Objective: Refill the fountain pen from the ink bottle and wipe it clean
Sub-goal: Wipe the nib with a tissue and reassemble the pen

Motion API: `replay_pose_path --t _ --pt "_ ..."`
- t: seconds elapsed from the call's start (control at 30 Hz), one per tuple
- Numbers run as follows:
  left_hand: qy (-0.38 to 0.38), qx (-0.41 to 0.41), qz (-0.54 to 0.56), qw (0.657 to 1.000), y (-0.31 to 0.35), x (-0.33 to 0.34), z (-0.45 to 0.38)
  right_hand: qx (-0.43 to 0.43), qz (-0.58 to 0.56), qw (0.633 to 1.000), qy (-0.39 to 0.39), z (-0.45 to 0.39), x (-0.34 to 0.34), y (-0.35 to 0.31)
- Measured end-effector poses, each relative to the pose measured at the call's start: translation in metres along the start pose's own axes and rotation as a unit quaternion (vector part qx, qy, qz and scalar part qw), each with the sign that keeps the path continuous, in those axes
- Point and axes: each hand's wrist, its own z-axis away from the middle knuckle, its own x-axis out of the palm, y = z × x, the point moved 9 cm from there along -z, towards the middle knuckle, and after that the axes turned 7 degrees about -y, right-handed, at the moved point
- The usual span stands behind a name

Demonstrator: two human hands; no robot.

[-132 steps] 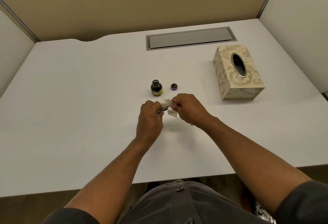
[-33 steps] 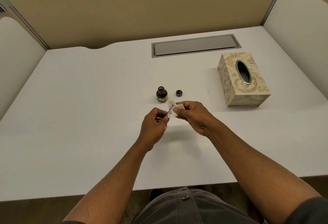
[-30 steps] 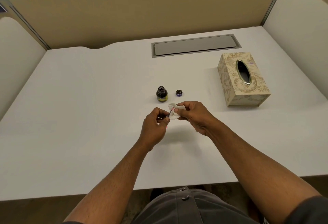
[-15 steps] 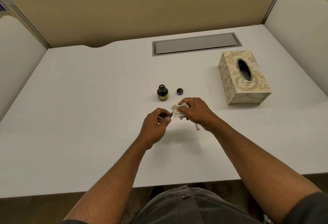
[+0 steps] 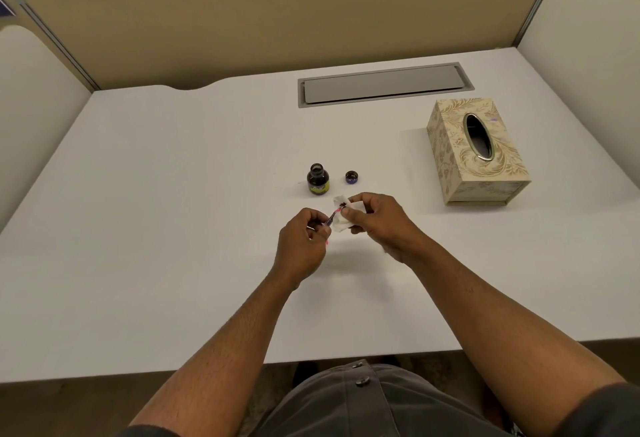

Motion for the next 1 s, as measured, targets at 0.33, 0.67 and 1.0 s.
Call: replay_pose_path --t 0.33,0.67,1.0 --pt "-0.026 0.057 -0.090 0.994 0.006 0.006 0.001 0.003 0.166 0.985 -0.048 -0.005 0.001 -0.007" --pt "-0.036 0.041 -0.101 0.993 0.009 0.007 -0.003 0.024 0.105 0.994 0.014 -0.006 -0.006 0.006" --pt "-0.081 -0.093 0.194 0.973 -0.017 0.015 -0.004 0.037 0.023 0.990 0.136 -0.007 -0.043 0.023"
